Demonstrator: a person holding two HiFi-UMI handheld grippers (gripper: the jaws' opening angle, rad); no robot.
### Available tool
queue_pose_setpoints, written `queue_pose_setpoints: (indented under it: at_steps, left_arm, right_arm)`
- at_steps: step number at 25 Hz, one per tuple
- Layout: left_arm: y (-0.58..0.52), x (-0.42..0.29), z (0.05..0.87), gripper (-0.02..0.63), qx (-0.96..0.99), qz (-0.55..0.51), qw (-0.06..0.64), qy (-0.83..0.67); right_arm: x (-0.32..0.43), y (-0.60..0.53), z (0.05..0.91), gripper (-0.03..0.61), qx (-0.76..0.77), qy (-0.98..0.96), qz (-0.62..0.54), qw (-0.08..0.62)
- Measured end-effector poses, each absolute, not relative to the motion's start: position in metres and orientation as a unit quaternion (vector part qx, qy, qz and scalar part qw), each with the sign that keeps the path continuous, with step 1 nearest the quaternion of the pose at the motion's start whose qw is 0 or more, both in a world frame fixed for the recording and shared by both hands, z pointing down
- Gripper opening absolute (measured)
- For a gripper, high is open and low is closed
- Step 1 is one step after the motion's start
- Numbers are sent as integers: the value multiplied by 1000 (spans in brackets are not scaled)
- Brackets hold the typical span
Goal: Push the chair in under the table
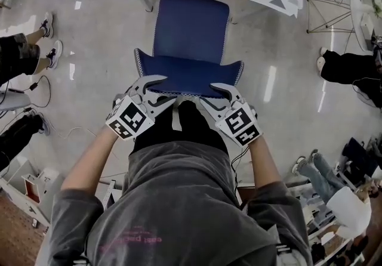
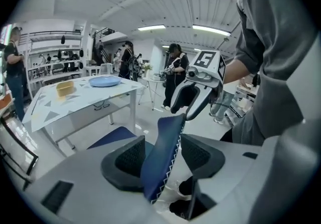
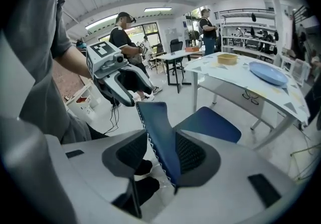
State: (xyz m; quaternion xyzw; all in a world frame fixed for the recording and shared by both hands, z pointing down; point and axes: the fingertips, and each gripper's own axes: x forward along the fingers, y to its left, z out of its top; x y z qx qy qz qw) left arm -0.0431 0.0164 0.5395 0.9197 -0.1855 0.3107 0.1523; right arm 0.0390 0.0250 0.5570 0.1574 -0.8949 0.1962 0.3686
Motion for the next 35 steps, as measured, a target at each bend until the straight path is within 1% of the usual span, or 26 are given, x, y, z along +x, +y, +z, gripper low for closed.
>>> queue_pose_setpoints:
  at_steps: [5,8,13,18,23,26,31,35]
  left_arm:
    - [32,-43,564,229,917,362,99,-132]
    - [38,-42,578,229,914,383,80,-110]
    - [39,-39,595,229,903,417,50,-88]
    - [42,-36,613,229,884,463,7,-62]
    - [42,-40,633,227,861,506,-17,-47]
    - [42,-43,643,204,850,525,-28,-45]
    - [38,-45,654,192,832,551,-45,-52]
    - [33,-46,659,169,821,566,-51,-57]
  right_arm:
    - [43,37,579,161,136,-873,152,443]
    - [46,43,593,170,119,-860,118,483]
    - [53,45,612,170,104,-841,67,527]
    - [60,44,631,170,84,-827,40,555]
    - [64,40,647,170,74,-814,20,576]
    - [65,39,655,170,67,-806,0,587]
    - [66,36,666,170,66,-799,-15,598]
    - [67,35,673,170,62,-794,-21,605]
